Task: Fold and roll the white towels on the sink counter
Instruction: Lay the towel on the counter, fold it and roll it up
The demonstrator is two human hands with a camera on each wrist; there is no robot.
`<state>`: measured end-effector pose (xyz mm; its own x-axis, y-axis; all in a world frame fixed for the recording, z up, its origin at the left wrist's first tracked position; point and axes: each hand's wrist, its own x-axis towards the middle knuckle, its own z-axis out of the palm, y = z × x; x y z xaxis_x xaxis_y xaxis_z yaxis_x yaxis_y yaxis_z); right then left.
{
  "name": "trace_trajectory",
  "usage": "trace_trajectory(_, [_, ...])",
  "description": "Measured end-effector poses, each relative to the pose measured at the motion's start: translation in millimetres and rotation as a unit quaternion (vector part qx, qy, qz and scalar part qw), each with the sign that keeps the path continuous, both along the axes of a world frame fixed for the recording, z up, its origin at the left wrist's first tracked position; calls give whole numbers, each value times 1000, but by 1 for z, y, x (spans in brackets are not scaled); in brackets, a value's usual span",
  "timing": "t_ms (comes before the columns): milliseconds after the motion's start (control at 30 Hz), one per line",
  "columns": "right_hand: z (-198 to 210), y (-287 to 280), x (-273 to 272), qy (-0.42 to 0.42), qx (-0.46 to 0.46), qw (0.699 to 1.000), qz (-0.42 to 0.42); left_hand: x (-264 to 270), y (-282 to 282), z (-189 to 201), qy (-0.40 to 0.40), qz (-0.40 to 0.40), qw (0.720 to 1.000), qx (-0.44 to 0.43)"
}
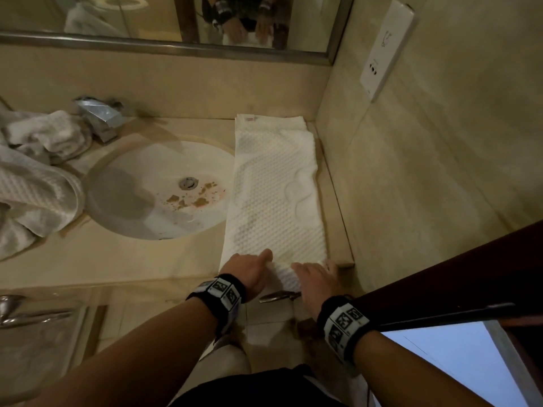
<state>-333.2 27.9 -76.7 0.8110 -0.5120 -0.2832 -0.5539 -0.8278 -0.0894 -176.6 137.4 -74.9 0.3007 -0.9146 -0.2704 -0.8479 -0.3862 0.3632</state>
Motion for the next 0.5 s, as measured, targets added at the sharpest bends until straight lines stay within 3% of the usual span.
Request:
trace_trajectory(100, [8, -15, 17, 29, 25, 999, 7, 4, -2, -4, 29, -18, 999, 10])
trace_trajectory(233, [16, -38, 37, 73, 101, 992, -18, 12, 5, -10, -80, -41, 996, -8])
trace_trajectory(367, [19, -54, 52, 59, 198, 976, -75, 10, 19, -16, -171, -78, 982, 1])
trace_trajectory(500, [11, -57, 54, 27, 164, 985, -50, 7, 12, -21, -162, -102, 981, 23])
